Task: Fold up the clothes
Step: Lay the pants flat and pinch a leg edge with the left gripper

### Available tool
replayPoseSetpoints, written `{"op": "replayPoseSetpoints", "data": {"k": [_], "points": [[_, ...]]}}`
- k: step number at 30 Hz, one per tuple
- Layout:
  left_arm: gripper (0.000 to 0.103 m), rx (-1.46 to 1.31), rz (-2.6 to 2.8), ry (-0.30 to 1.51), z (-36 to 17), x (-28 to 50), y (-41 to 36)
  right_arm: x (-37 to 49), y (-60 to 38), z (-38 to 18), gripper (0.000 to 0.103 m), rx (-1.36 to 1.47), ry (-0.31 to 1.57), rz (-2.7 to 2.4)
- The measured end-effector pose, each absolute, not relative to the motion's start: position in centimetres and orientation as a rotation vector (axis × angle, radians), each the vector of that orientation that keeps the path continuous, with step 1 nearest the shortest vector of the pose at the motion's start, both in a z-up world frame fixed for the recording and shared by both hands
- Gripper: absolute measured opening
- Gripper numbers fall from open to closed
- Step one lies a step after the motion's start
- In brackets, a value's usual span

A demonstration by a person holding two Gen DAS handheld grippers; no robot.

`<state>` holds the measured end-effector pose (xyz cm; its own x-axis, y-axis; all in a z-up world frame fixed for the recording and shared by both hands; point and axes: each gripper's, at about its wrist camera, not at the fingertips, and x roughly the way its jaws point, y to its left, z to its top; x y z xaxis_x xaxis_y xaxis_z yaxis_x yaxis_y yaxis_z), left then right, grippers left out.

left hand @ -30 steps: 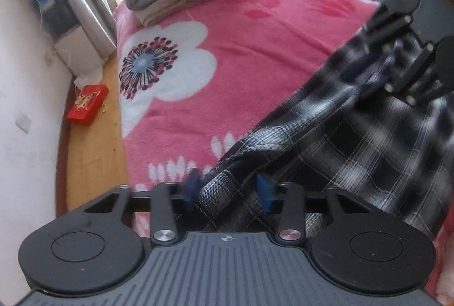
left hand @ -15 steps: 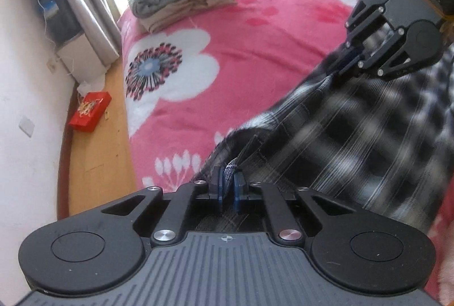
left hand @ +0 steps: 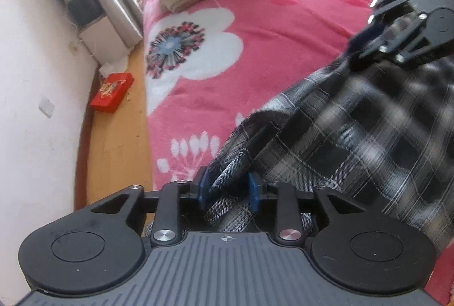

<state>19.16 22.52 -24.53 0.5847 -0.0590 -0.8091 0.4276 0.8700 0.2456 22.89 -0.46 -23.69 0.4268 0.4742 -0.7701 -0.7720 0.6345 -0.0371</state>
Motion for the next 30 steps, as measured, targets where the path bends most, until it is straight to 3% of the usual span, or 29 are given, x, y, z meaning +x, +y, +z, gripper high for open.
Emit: {"op": "replayPoseSetpoints", "data": {"k": [3,6,12,18,27,29,30], "points": [[0.039,0.415,-0.247,0.869,-22.7,18.4,22.5,21.4,-2.7,-22.5,0.052,-0.418,0.775,0.757],[0.040,0.364,-0.228,0.819,-21.0,17.9,21.9,19.8,-4.9,-21.4,0.052,-0.416,0.745,0.707],[0.040,0.292,-0.360,0.840,-21.9,19.1,17.2,17.6,-9.2,-19.3,0.038,-0.417,0.698,0.619],[0.040,0.356,-0.376,0.913,-25.8,19.8,14.0,21.6,-11.7,-20.0,0.038,-0.481,0.735,0.657],[0.042,0.406,-0.363,0.896,-26.6,19.2,13.5,22.9,-7.9,-23.7,0.034,-0.709,0.750,0.910],[0.042,0.408,-0.357,0.892,-26.7,19.1,13.5,22.9,-7.7,-24.0,0.022,-0.706,0.754,0.925],[0.042,0.406,-0.353,0.890,-26.7,19.1,13.4,23.0,-7.6,-24.1,0.001,-0.699,0.757,0.932]]}}
